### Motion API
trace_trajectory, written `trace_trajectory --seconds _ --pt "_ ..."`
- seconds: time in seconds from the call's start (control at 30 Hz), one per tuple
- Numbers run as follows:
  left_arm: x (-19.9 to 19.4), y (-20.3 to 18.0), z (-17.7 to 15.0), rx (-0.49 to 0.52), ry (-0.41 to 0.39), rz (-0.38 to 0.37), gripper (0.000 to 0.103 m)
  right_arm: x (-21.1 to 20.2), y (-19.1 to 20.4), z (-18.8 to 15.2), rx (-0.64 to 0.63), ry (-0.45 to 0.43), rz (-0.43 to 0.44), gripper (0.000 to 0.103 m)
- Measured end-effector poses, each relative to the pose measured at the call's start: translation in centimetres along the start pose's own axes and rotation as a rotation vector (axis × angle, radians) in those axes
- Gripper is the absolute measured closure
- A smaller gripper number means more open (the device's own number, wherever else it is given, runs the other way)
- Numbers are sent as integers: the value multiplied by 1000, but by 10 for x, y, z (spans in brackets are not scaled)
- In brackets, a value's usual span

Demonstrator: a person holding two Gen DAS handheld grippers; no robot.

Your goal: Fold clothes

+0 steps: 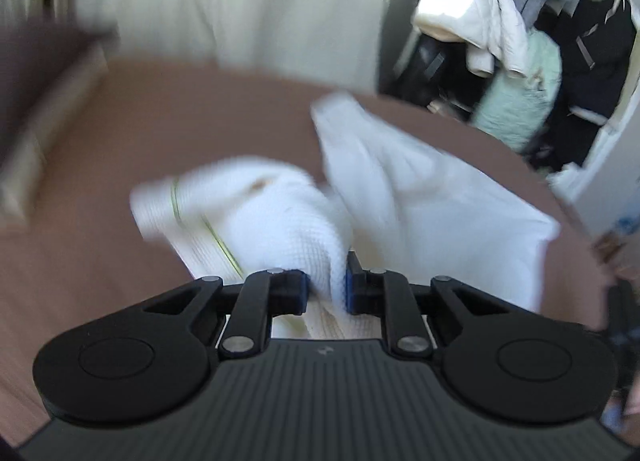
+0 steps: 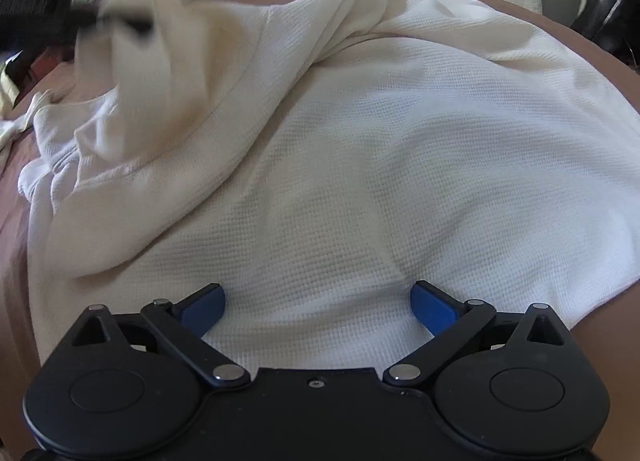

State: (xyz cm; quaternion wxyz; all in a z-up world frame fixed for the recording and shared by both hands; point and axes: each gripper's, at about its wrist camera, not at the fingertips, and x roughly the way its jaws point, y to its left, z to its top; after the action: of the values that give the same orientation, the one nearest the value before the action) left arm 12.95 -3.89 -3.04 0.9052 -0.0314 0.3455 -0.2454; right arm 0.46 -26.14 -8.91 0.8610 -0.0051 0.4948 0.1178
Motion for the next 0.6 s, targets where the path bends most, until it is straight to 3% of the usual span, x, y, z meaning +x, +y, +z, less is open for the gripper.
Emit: trace_trajectory --seconds 0.1,0.17,0.3,0.4,0.53,0.6 --pt "-4 31 60 71 -20 114 88 -6 9 17 -67 38 -18 10" --pt "-7 71 110 24 -78 184 90 -24 1 32 -132 -3 -39 15" --pt "-14 130 183 58 -271 483 90 -59 -22 80 -204 -109 -58 14" --pt "-4 162 203 54 -337 637 87 -64 -55 121 -193 -139 -100 14" --pt "22 182 201 61 -396 767 85 -51 -107 167 -98 -119 -160 14" --pt "45 183 202 119 -373 795 84 -47 -132 180 -35 -108 -190 14"
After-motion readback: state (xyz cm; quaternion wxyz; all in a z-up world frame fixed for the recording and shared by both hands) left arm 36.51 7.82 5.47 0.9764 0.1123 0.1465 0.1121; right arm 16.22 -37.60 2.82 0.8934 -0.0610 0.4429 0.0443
